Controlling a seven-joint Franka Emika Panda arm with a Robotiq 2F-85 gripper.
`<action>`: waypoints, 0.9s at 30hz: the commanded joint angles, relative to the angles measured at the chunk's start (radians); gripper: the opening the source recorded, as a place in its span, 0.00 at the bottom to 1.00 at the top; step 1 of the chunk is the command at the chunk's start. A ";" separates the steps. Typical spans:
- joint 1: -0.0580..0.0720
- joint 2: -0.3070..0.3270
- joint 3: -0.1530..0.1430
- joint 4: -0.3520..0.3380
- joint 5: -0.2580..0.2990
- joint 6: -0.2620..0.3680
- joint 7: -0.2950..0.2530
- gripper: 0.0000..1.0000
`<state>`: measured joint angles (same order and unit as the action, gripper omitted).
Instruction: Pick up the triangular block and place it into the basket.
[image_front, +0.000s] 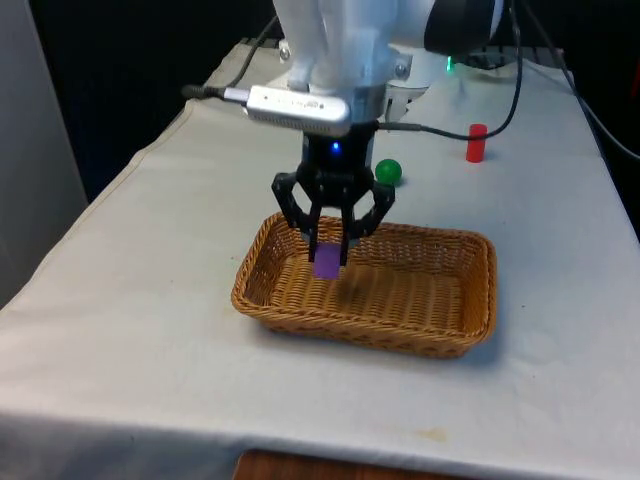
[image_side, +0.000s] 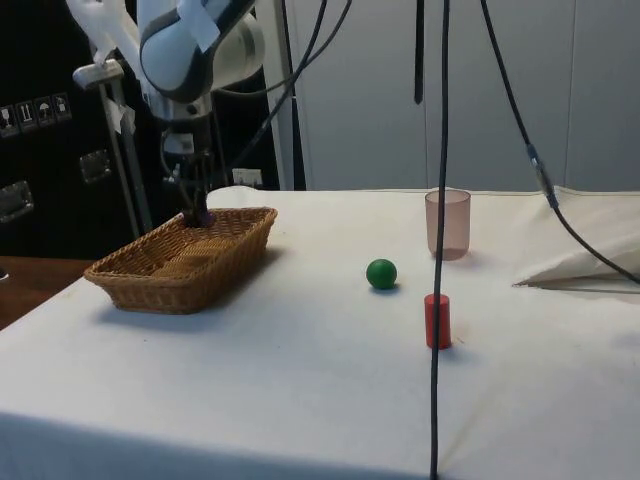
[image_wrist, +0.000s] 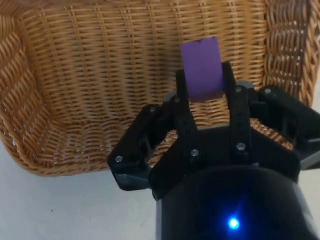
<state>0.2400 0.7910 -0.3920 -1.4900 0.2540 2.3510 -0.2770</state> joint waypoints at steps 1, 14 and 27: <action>-0.004 0.005 0.008 0.003 0.007 -0.003 -0.002 0.33; 0.003 0.023 0.020 -0.016 0.004 0.021 0.016 0.33; 0.005 0.026 0.024 -0.029 0.000 0.014 0.020 0.54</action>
<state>0.2450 0.8170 -0.3680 -1.5190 0.2540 2.3650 -0.2570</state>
